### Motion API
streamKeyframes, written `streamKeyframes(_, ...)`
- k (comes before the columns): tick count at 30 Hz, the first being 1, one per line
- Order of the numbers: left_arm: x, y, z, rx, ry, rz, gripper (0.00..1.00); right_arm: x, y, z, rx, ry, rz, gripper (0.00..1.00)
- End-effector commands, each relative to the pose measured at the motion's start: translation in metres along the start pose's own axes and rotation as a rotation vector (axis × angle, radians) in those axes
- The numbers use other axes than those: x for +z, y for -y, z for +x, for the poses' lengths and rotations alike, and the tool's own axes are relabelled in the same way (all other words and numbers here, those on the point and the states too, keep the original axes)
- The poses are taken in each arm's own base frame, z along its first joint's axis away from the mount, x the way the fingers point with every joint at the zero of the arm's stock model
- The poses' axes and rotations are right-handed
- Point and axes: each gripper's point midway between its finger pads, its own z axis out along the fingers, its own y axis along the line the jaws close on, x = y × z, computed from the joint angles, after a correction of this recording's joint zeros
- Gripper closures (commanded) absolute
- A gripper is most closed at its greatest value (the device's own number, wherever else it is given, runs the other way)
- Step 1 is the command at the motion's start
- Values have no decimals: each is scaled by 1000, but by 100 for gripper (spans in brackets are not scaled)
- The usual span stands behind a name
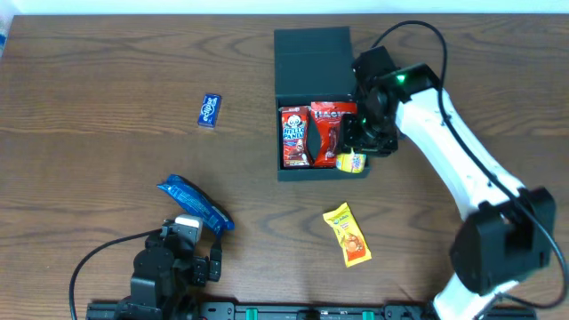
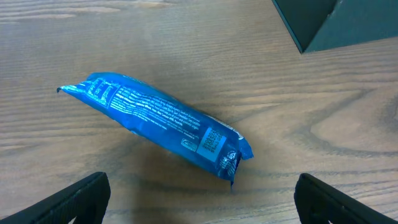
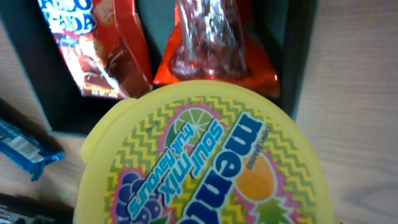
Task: Pack container
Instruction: 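Lower the Mentos tube into the green box's right side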
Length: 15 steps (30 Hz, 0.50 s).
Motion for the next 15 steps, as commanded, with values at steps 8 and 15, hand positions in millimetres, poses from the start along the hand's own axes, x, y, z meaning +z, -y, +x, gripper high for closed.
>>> streamKeyframes(8, 9, 0, 18, -11, -57, 2, 5, 5, -1, -37, -120, 25, -35, 99)
streamKeyframes(15, 9, 0, 18, -11, -57, 2, 5, 19, 8, -27, -123, -56, -5, 99)
